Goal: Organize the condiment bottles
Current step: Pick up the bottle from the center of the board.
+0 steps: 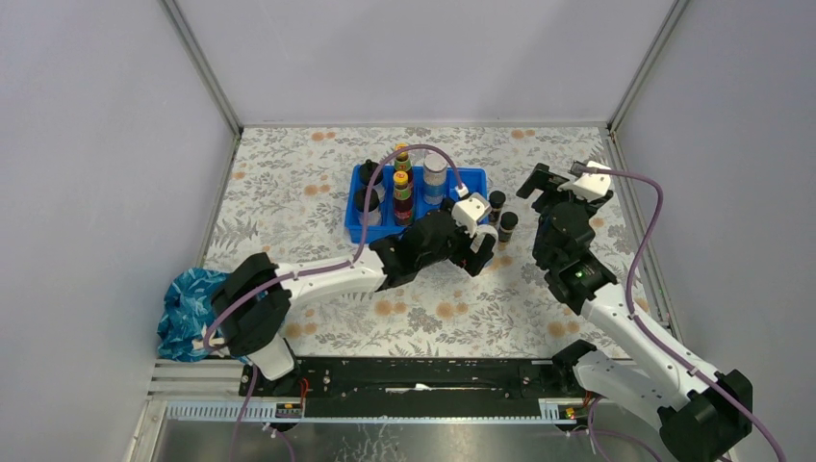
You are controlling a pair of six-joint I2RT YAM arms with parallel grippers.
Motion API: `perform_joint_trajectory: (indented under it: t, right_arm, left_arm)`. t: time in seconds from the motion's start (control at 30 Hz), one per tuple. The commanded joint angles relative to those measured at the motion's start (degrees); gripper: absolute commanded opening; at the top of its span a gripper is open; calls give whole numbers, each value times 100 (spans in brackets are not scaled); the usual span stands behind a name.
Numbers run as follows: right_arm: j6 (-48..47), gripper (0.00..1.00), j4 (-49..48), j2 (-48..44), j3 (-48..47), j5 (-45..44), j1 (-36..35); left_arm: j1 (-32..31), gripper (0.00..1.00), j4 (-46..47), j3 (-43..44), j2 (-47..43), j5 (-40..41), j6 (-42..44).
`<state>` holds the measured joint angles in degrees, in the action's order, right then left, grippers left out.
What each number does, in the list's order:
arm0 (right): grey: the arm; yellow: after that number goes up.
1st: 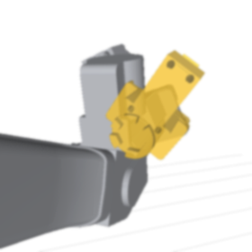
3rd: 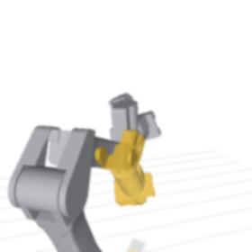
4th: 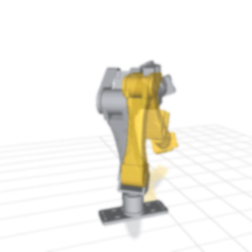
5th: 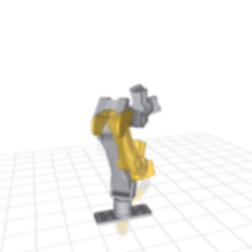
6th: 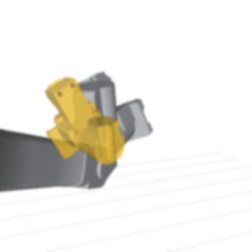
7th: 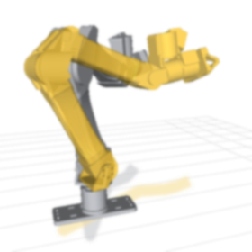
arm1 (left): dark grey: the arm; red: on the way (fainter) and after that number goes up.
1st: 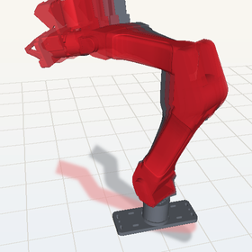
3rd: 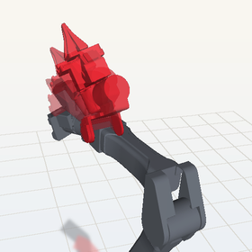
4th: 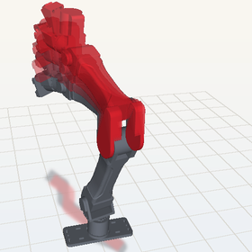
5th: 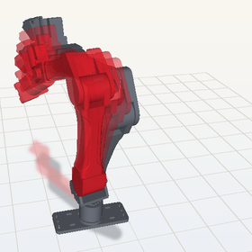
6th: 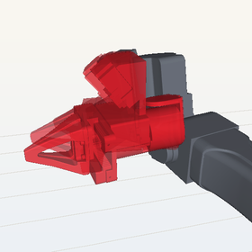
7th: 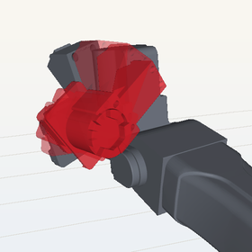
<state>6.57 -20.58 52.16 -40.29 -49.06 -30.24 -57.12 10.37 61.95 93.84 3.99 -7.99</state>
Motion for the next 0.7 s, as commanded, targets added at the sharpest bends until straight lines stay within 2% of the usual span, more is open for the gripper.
perform_joint_trajectory:
  t: [0.0, 0.27, 0.67]
  right_arm:
    - [-118, 100, -445, -68, 30, -220, 58]
    - [-168, 100, -568, 28, 49, -123, 79]
    - [-176, 100, -671, 56, 105, -82, 113]
  left_arm:
    - [137, 99, 680, 160, 194, -310, 104]
    - [260, 99, 1154, 128, 450, -559, 105]
    - [328, 99, 1332, 216, 716, -632, 85]
